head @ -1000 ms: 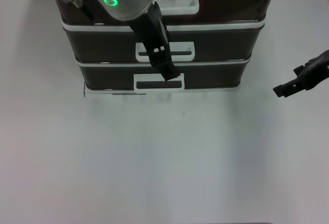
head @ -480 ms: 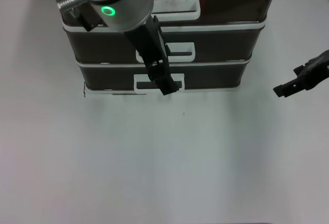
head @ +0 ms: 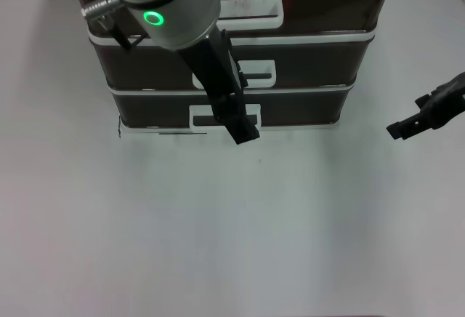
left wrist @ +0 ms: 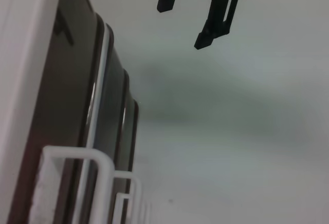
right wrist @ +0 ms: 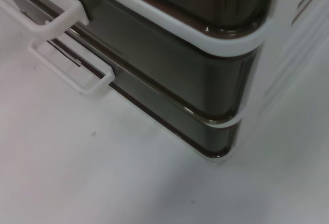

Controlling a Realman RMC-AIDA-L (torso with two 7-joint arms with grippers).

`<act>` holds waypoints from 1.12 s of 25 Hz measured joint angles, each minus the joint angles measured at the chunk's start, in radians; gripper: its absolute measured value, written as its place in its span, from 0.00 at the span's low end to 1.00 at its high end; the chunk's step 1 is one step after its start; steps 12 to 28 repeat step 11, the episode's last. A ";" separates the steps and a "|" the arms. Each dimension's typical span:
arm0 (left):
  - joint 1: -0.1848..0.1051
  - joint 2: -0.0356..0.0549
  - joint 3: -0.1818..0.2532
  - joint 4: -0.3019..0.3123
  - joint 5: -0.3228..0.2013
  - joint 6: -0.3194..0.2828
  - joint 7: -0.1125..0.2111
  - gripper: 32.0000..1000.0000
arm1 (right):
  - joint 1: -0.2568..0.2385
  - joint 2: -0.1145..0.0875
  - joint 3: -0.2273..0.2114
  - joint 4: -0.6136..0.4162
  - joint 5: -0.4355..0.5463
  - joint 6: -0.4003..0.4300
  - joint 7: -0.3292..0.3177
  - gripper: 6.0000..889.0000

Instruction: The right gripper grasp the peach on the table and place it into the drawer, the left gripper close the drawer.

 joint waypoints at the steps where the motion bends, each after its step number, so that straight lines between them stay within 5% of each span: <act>1: 0.000 0.0001 0.000 0.004 -0.006 -0.006 -0.002 0.81 | 0.000 0.000 0.000 0.000 0.001 0.001 0.001 0.96; 28: -0.003 0.0010 0.002 0.025 -0.015 -0.025 -0.015 0.81 | 0.002 0.000 0.000 -0.008 0.003 0.006 0.004 0.96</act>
